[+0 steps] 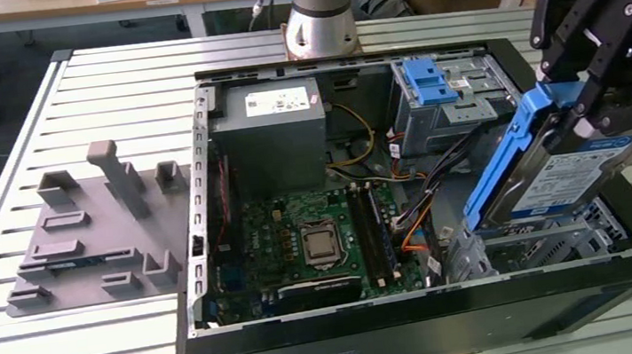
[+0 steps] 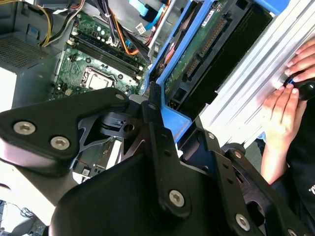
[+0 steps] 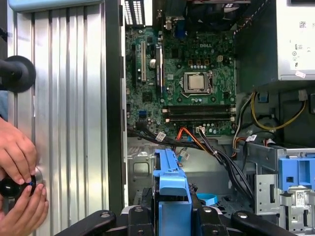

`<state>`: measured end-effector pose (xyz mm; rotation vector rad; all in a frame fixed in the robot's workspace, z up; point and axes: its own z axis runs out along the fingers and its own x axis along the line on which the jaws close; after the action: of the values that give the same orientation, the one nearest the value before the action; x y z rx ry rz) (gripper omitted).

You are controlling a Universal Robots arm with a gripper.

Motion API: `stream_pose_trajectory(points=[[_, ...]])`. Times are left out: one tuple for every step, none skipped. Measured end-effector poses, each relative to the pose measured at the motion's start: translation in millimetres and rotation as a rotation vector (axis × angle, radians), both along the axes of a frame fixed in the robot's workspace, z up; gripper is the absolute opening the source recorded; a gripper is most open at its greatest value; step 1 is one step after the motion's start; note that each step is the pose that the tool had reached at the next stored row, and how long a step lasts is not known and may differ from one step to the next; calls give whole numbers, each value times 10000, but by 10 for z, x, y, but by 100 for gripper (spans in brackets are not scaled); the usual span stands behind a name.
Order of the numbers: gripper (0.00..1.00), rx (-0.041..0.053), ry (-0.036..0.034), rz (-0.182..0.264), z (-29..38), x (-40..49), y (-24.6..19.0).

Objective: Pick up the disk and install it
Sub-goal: 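Insert the disk into the insertion slot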

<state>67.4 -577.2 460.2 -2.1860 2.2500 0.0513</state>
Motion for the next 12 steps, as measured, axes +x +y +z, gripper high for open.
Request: stream_pose_trajectory(points=[[36,0,0,0,-2,12,4],[36,1,0,0,-5,29,7],[36,2,0,0,-9,47,10],[36,1,1,0,-14,62,14],[36,0,1,0,-18,73,16],[36,-1,1,1,-25,82,19],[36,1,1,1,-33,88,21],[36,0,1,1,-41,93,23],[36,0,1,1,-50,95,23],[36,-2,1,0,-60,99,23],[36,-1,1,0,-70,102,23],[36,-1,1,1,-79,106,24]])
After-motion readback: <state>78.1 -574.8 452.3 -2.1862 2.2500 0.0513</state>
